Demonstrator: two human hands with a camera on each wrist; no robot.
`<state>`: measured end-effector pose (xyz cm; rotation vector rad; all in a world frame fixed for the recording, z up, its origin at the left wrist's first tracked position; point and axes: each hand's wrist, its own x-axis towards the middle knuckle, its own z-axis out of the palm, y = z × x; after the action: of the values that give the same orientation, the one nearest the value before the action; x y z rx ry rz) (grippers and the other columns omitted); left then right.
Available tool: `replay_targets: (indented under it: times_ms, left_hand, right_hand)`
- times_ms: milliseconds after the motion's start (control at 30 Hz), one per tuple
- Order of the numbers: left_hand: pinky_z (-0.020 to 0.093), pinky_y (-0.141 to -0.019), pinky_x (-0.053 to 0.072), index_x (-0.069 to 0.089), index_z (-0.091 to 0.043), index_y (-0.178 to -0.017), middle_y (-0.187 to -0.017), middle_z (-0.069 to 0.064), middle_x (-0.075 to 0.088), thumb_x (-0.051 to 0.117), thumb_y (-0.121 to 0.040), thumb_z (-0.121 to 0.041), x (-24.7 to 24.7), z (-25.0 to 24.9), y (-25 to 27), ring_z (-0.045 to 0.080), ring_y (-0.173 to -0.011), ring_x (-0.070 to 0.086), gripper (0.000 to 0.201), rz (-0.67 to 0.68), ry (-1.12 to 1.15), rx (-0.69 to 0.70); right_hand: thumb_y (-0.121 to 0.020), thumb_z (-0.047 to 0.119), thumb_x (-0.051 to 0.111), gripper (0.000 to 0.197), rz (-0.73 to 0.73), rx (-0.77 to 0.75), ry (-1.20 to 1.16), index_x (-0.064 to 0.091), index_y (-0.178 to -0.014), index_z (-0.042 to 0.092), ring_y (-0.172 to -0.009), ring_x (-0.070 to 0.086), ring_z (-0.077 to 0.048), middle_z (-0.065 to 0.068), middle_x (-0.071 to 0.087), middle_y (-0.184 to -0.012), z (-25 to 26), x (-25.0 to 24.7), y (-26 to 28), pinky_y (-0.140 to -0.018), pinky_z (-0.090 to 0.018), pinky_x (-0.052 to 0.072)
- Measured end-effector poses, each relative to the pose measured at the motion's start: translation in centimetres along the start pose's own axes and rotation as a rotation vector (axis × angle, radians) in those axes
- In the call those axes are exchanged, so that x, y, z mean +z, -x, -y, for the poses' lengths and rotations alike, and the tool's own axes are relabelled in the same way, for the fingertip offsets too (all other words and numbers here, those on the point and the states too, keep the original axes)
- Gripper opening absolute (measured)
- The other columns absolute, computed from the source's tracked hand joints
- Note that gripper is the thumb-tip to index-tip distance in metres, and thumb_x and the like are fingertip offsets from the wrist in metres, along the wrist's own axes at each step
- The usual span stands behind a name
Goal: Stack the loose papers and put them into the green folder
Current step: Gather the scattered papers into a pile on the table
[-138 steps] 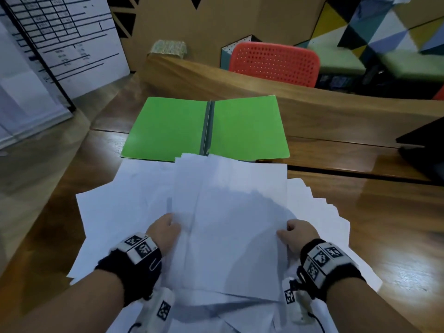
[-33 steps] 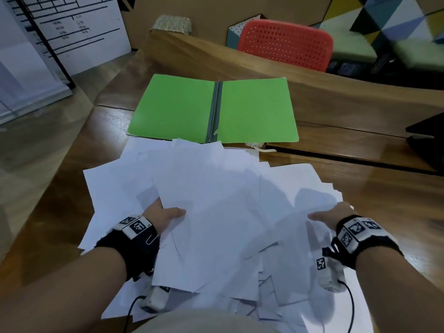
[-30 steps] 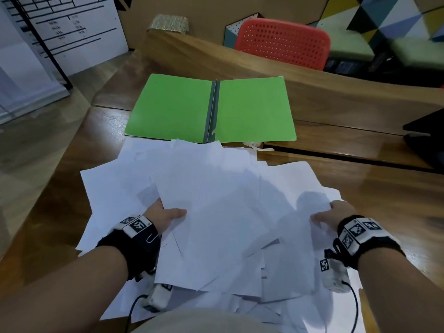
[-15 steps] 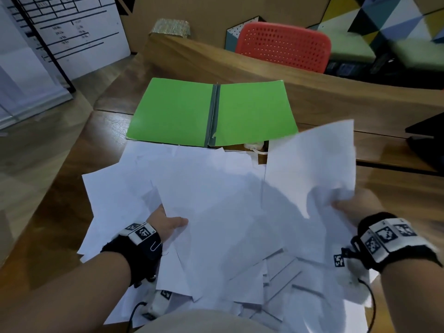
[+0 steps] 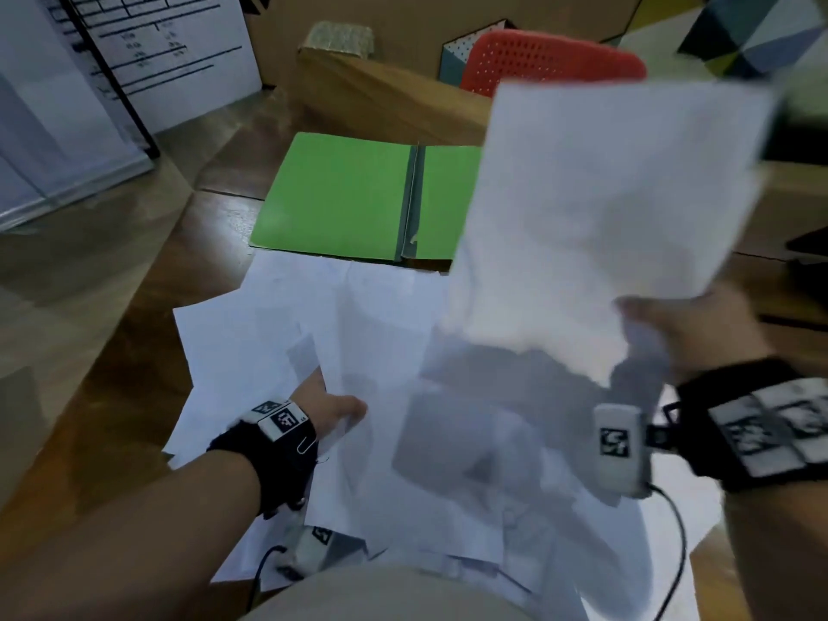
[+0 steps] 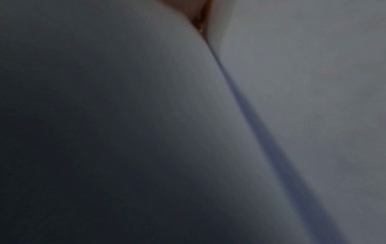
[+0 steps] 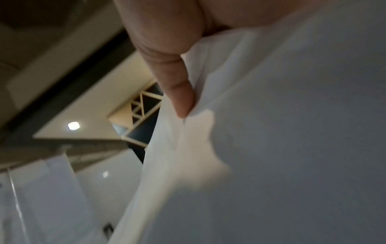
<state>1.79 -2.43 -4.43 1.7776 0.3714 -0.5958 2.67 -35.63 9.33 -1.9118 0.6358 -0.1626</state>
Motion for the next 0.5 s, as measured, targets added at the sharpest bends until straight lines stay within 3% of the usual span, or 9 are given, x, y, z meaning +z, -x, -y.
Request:
replay_targets:
  times_ms: [33, 100, 167, 233, 300, 400, 467, 500]
  left_hand:
    - [0.036, -0.087, 0.052, 0.057, -0.024, -0.095, -0.094, 0.002, 0.068, 0.073, -0.046, -0.015, 0.0, 0.0, -0.1, 0.028, -0.098, 0.064, 0.052, 0.001, 0.004, -0.004]
    - [0.031, -0.093, 0.042, 0.053, -0.016, -0.115, -0.112, 0.004, 0.061, 0.078, -0.061, -0.017, 0.3, -0.3, 0.2, 0.026, -0.112, 0.057, 0.060, -0.023, 0.034, 0.027]
    - [0.024, -0.099, 0.030, 0.039, -0.008, -0.136, -0.131, 0.004, 0.049, 0.061, -0.087, -0.020, 0.5, -0.9, 0.5, 0.022, -0.126, 0.044, 0.055, -0.107, 0.019, 0.035]
    - [0.027, -0.107, 0.022, 0.030, -0.010, -0.142, -0.145, 0.005, 0.039, 0.048, -0.093, -0.033, 0.6, -1.3, 0.7, 0.022, -0.136, 0.034, 0.057, -0.111, 0.027, 0.050]
    - [0.029, -0.104, 0.027, 0.033, -0.016, -0.141, -0.144, 0.005, 0.043, 0.052, -0.089, -0.041, 0.8, -1.5, 0.7, 0.023, -0.132, 0.039, 0.060, -0.080, 0.019, 0.067]
    - [0.028, -0.099, 0.035, 0.039, -0.020, -0.136, -0.135, 0.002, 0.053, 0.056, -0.072, -0.052, 1.0, -2.1, 1.0, 0.023, -0.123, 0.049, 0.074, -0.027, -0.051, 0.105]
    - [0.029, -0.104, 0.030, 0.037, -0.017, -0.138, -0.133, -0.003, 0.049, 0.052, -0.079, -0.050, 1.0, -2.5, 1.0, 0.019, -0.127, 0.043, 0.070, -0.069, -0.001, 0.100]
    - [0.031, -0.108, 0.028, 0.037, -0.016, -0.138, -0.130, -0.005, 0.046, 0.052, -0.085, -0.045, 0.9, -2.6, 1.0, 0.018, -0.126, 0.042, 0.062, -0.090, 0.061, 0.065]
  right_hand:
    - [-0.064, 0.006, 0.078, 0.018, 0.097, 0.029, 0.011, 0.061, -0.069, 0.010, -0.064, 0.060, -0.012, 0.011, 0.068, -0.057, -0.6, 1.2, 0.4, -0.060, -0.020, 0.048]
    - [-0.057, -0.003, 0.073, 0.020, 0.195, 0.106, 0.074, 0.061, -0.064, 0.011, -0.053, 0.058, -0.007, 0.011, 0.062, -0.043, -3.6, 4.5, 0.8, -0.050, -0.018, 0.044]
    - [-0.050, 0.005, 0.068, 0.025, 0.217, 0.137, 0.108, 0.063, -0.074, 0.008, -0.064, 0.064, -0.015, 0.003, 0.067, -0.058, -5.7, 6.6, 1.4, -0.051, -0.019, 0.043]
    - [-0.052, 0.011, 0.066, 0.044, 0.215, 0.174, 0.124, 0.060, -0.095, 0.007, -0.080, 0.062, -0.022, -0.006, 0.065, -0.081, -6.9, 7.9, 1.9, -0.062, -0.024, 0.043]
    - [-0.064, 0.004, 0.064, 0.043, 0.201, 0.229, 0.160, 0.051, -0.105, 0.011, -0.085, 0.057, -0.025, -0.007, 0.060, -0.091, -7.4, 9.0, 2.7, -0.068, -0.030, 0.046]
    - [-0.059, 0.004, 0.058, 0.041, 0.259, 0.191, 0.089, 0.057, -0.098, 0.018, -0.087, 0.064, -0.030, -0.008, 0.066, -0.093, -7.4, 9.8, 3.2, -0.079, -0.045, 0.056]
    - [-0.054, 0.006, 0.059, 0.041, 0.312, 0.147, -0.069, 0.062, -0.093, 0.017, -0.084, 0.067, -0.032, -0.011, 0.070, -0.088, -6.4, 9.4, 3.3, -0.078, -0.050, 0.056]
    - [-0.056, 0.002, 0.062, 0.040, 0.330, 0.119, -0.158, 0.062, -0.093, 0.016, -0.079, 0.068, -0.028, -0.009, 0.071, -0.084, -5.7, 8.8, 3.2, -0.075, -0.045, 0.056]
